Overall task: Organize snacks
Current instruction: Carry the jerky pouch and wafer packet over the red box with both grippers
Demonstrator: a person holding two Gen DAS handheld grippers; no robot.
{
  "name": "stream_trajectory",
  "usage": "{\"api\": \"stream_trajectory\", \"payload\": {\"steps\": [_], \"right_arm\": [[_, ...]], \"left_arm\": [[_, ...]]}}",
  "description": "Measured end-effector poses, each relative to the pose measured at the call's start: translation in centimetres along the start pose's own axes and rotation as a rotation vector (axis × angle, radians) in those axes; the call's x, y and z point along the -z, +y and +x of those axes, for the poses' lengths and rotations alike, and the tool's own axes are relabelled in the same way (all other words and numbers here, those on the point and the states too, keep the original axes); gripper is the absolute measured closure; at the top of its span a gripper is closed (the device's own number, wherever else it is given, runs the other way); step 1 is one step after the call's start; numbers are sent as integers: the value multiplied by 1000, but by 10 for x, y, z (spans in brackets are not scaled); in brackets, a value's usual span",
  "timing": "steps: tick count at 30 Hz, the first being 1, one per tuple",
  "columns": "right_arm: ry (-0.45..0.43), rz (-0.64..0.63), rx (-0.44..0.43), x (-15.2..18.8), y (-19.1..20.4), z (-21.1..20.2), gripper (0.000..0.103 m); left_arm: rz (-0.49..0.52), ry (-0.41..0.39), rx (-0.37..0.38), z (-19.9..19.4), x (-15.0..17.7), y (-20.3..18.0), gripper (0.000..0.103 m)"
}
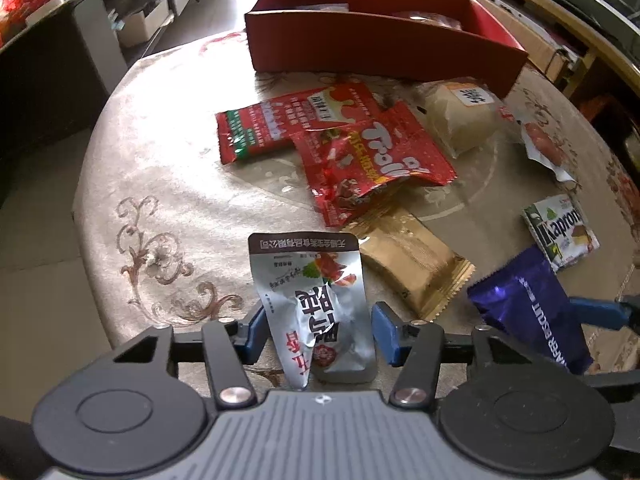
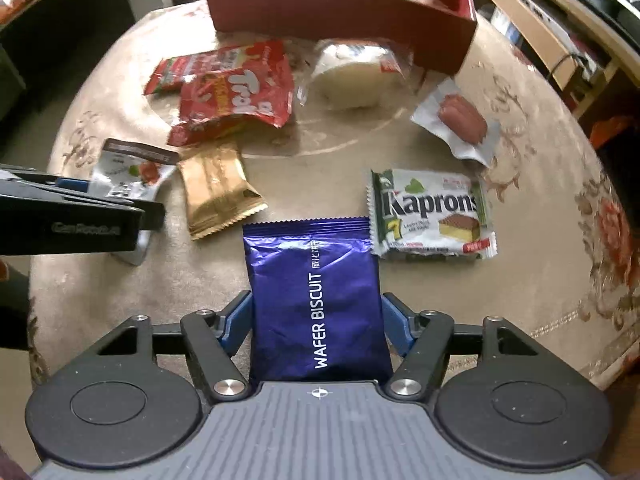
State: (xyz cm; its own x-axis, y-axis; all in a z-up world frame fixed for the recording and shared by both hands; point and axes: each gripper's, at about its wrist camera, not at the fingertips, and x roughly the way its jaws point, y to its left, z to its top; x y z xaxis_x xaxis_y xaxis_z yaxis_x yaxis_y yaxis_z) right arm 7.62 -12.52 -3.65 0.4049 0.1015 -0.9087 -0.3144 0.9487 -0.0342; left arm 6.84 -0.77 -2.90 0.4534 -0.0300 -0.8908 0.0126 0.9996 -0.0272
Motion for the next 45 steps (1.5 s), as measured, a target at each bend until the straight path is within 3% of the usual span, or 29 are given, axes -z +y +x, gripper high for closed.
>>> {"api": "stream_trajectory", "payload": {"steps": [13, 45], "right_arm": [[-65, 17, -4, 1, 1, -14, 31], [-203, 95, -21, -21, -14, -38, 31]], "left_arm": [[47, -65, -2, -19, 0, -7, 54], [12, -158, 61, -41, -30, -13, 54]]}}
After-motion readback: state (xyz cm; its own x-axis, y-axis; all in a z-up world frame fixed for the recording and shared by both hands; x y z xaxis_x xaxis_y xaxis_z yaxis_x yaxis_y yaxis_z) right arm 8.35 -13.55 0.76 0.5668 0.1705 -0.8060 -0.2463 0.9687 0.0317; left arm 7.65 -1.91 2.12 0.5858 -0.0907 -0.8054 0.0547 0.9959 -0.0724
